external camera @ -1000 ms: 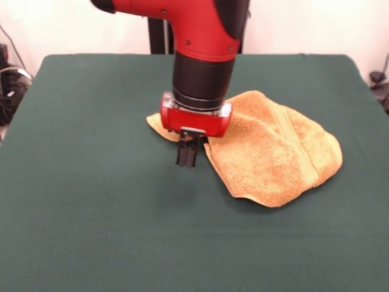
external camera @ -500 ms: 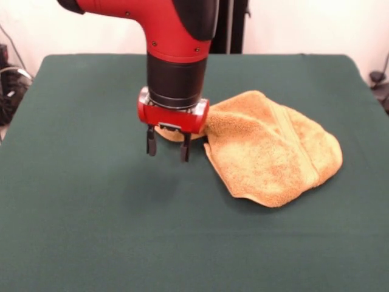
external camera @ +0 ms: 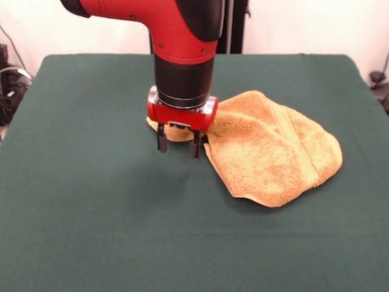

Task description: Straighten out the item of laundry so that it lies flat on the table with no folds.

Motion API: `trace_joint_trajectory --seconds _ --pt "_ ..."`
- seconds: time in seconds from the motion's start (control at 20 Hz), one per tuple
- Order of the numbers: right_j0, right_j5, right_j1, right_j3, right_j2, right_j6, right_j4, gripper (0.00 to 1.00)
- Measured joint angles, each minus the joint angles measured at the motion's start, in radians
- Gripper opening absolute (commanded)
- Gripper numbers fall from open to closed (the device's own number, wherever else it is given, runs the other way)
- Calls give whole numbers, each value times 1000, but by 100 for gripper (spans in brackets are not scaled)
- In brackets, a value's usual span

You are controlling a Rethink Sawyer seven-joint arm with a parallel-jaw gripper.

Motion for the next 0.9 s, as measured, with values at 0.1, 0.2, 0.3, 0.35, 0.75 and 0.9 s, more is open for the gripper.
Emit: trace_joint_trajectory --seconds 0.1,0.2,0.3,0.35,0.75,0.9 --pt "0 1 0 3 12 0 7 100" --pt "0 1 0 5 20 0 15 100" --pt "0 1 0 7 26 0 20 100" --pt "0 1 0 7 29 0 22 100" --pt "0 1 2 7 70 0 37 100" --pt "-1 1 3 8 77 0 38 100"
